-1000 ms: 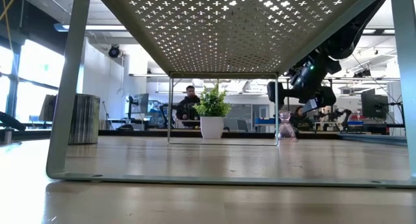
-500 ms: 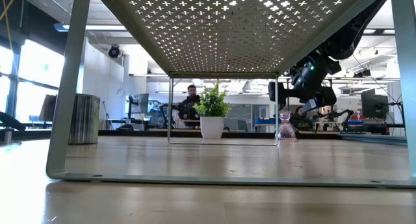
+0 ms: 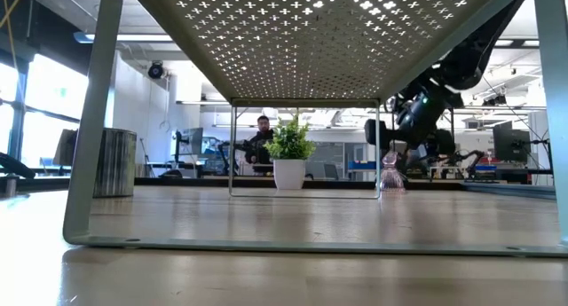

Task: Pick & Place candle stick holders
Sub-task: Put the pink transparent candle holder on the shelf

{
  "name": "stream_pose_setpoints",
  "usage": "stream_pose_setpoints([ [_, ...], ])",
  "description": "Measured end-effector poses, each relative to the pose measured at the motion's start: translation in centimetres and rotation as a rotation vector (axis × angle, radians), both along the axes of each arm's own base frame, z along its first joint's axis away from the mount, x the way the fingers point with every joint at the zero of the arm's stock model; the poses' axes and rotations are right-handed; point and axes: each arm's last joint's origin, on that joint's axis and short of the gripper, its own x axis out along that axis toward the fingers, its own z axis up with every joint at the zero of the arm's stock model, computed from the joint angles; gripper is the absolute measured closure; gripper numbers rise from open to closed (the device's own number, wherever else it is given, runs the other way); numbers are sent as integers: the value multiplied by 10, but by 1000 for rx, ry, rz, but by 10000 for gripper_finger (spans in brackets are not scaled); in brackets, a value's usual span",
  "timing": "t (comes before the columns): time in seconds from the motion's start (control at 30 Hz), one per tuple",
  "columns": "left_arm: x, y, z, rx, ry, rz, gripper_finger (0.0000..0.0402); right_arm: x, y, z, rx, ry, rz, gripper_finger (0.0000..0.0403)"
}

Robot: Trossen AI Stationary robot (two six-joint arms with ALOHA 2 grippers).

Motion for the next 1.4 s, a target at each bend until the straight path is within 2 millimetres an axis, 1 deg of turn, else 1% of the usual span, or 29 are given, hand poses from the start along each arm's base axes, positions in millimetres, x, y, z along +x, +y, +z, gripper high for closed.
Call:
stream_pose_setpoints([
  [0.2,0,0,0,0,0,0,181,4,-5,-9,-10,-22,3,82],
  [0.33,0,0,0,0,0,0,181,4,-6,-9,-19,-18,0,85],
  [0.43,0,0,0,0,0,0,181,5,-7,-7,-20,-20,2,100],
  [0.57,0,0,0,0,0,0,181,8,-9,-3,-14,-28,18,141],
  [0.87,0,0,0,0,0,0,181,10,-11,-1,-19,-7,36,261],
  [0.93,0,0,0,0,0,0,181,10,-11,-1,-21,5,44,280],
  [1.17,0,0,0,0,0,0,181,10,-10,-1,-15,33,59,281],
  [1.4,0,0,0,0,0,0,181,7,-8,-4,3,131,79,281],
])
